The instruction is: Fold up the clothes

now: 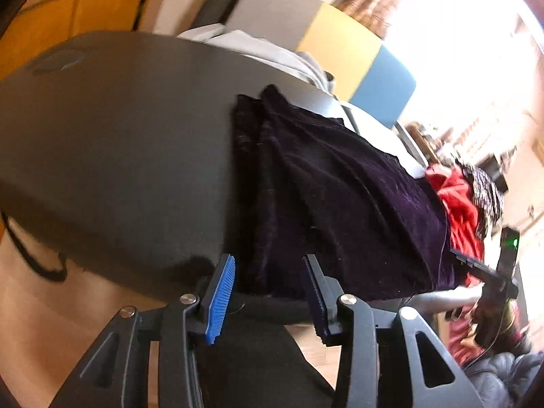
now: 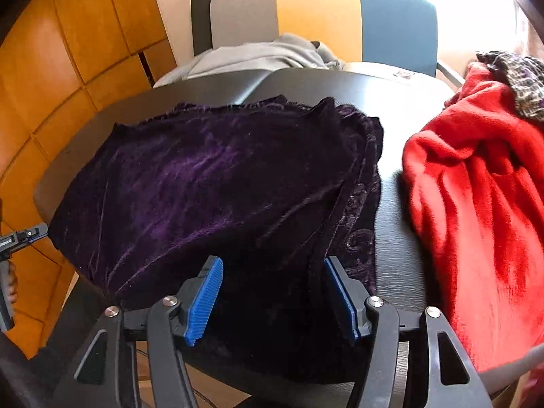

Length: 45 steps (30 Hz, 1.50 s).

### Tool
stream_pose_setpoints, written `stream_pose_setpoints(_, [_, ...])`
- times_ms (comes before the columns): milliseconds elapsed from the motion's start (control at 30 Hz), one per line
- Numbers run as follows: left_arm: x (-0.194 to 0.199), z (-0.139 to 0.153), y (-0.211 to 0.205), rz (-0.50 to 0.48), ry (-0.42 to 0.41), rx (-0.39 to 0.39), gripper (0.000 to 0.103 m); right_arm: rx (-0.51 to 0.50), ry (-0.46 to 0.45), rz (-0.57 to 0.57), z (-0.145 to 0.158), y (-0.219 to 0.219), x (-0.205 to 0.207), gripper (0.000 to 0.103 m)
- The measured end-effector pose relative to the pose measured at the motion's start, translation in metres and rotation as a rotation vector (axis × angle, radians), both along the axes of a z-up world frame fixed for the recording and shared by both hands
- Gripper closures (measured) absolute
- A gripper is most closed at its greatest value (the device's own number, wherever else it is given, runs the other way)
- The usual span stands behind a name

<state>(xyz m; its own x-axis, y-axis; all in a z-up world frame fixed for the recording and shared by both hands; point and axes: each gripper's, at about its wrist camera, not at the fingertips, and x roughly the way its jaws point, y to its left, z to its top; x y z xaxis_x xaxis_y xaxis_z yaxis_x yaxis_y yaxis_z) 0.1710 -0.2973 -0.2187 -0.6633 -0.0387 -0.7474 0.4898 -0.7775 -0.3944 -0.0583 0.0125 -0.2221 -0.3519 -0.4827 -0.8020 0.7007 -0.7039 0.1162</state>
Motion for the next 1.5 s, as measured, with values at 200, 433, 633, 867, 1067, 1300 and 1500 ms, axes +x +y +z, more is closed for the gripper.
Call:
stream_pose_setpoints(200, [-0.017, -0.004, -0.003, -0.002, -0.073, -0.036, 0.097, 0.014, -0.024, -0.033, -0.009, 0.005, -0.003, 0.035])
stream_pose_setpoints(433, [-0.004, 0.019, -0.046, 0.101, -0.114, -0.145, 0.103, 0.043, -0.025, 0.007, -0.012, 0.007, -0.008, 0.034])
stream_pose_setpoints(633, [0.010, 0.004, -0.052, 0.145, -0.104, -0.046, 0.103, 0.016, 0.008, 0.039, -0.020, 0.008, -0.002, 0.020])
stream_pose_setpoints(867, [-0.051, 0.044, 0.021, -0.142, 0.095, -0.046, 0.076, 0.045, 0.043, 0.108, -0.026, -0.005, 0.006, 0.000])
stream_pose_setpoints(1067, [-0.095, 0.000, 0.074, -0.372, -0.132, -0.204, 0.089, 0.063, 0.063, 0.138, -0.025, -0.004, 0.006, 0.001])
stream_pose_setpoints(1300, [-0.078, -0.003, 0.046, -0.295, -0.197, -0.168, 0.101, 0.008, 0.023, 0.114, -0.020, 0.008, -0.012, 0.003])
stream_pose_setpoints(1500, [-0.092, 0.039, 0.065, -0.340, 0.000, -0.077, 0.087, -0.132, -0.111, 0.136, 0.003, 0.046, -0.015, 0.009])
